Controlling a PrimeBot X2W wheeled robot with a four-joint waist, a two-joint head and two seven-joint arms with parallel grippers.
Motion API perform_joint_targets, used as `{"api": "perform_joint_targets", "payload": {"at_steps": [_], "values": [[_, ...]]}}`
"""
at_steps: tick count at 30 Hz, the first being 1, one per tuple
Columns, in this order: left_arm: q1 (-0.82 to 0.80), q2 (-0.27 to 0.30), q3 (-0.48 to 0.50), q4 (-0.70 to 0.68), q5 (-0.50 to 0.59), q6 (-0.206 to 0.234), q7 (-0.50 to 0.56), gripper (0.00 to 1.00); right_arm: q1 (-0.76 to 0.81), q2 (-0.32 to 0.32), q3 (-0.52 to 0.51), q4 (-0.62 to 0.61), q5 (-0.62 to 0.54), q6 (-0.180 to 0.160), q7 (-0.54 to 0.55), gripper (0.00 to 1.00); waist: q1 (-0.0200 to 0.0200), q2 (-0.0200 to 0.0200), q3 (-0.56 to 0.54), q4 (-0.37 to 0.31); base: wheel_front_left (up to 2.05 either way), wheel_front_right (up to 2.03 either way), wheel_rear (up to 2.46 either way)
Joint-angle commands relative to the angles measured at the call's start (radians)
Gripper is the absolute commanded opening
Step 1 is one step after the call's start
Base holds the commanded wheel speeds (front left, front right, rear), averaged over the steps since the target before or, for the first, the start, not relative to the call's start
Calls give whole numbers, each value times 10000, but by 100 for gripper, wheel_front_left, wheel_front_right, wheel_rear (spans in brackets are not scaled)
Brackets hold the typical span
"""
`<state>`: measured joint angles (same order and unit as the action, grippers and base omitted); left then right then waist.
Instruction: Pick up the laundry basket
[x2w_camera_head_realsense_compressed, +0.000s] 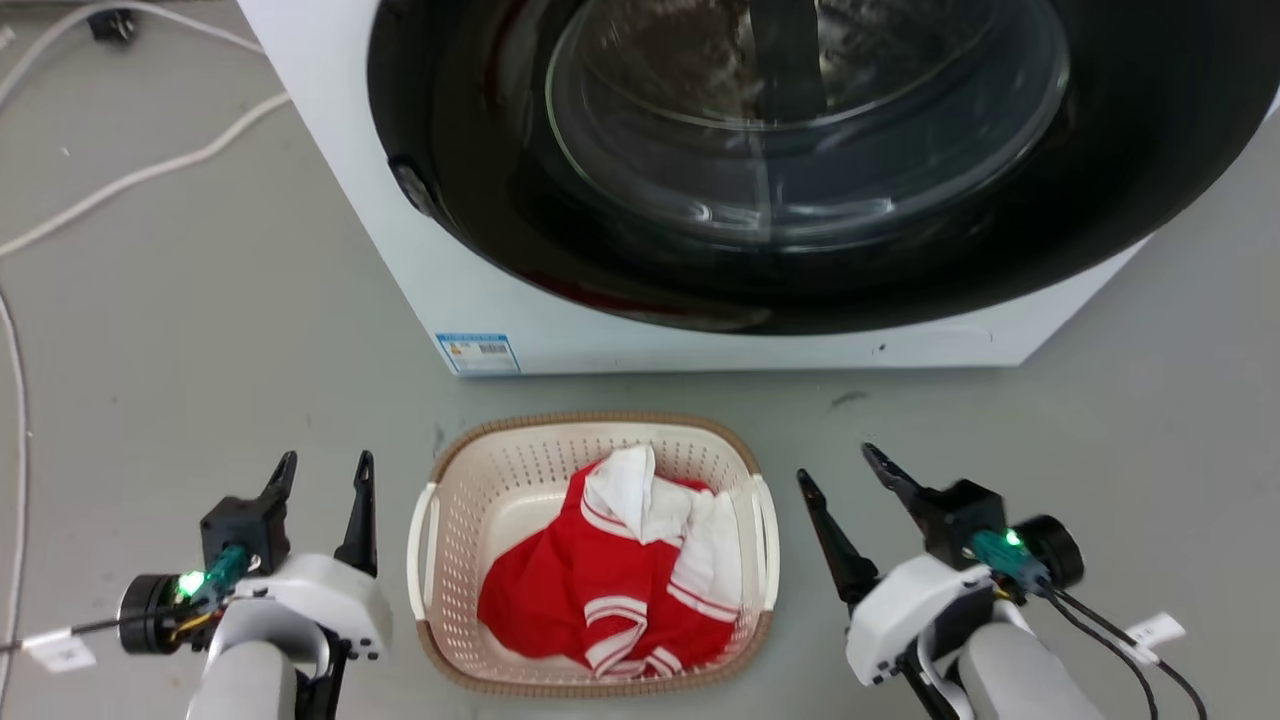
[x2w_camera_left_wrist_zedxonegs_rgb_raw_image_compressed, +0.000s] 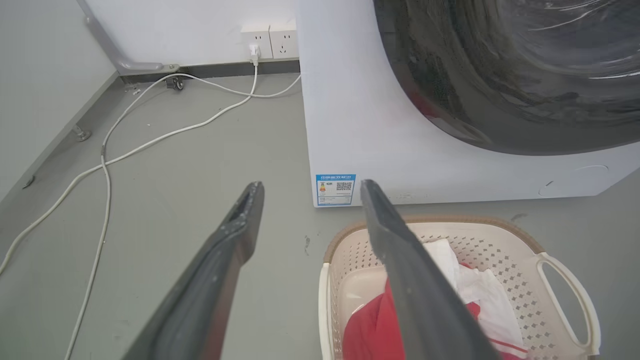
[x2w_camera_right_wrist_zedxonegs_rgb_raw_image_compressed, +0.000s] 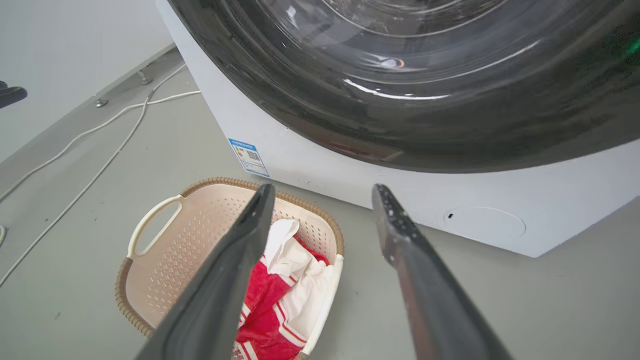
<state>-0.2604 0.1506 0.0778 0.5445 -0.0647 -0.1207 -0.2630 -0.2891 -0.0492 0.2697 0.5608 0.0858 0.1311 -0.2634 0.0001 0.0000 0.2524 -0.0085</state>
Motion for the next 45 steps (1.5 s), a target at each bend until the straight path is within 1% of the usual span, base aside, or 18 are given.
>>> {"api": "perform_joint_targets", "payload": {"at_steps": [1, 6, 11, 15, 21, 33, 45], "values": [[-334, 86, -81, 272, 28, -32, -28, 100, -383, -20, 219, 279, 137, -7, -21, 100, -1, 0, 640, -127, 0, 0, 0], [-1140, 249, -222, 1258, -29, -62, -28, 100, -1315, -13, 1121, 1495, 437, -7, -21, 100, -1, 0, 1438, -186, 0, 0, 0], [-1854, 380, -423, 2184, 1, -78, -28, 100, -2197, -15, 1815, 2752, 824, -7, -21, 100, -1, 0, 2117, -201, 0, 0, 0], [-2402, 456, -630, 2942, 2, -84, -28, 100, -2853, -14, 2043, 3694, 1038, -7, -21, 100, -1, 0, 2676, -158, 0, 0, 0], [-3082, 468, -920, 3777, -2, -92, -28, 100, -3594, -16, 2428, 4639, 1418, -7, -21, 100, -1, 0, 3388, -90, 0, 0, 0], [-4110, 467, -1445, 4849, -104, -98, -28, 100, -4572, -14, 3170, 5687, 2215, -7, -21, 100, -1, 0, 4557, 74, 0, 0, 0], [-4882, 486, -1698, 5440, -21, -75, -28, 100, -5219, -16, 3905, 6038, 2879, -7, -21, 100, -1, 0, 5395, 203, 0, 0, 0]]}}
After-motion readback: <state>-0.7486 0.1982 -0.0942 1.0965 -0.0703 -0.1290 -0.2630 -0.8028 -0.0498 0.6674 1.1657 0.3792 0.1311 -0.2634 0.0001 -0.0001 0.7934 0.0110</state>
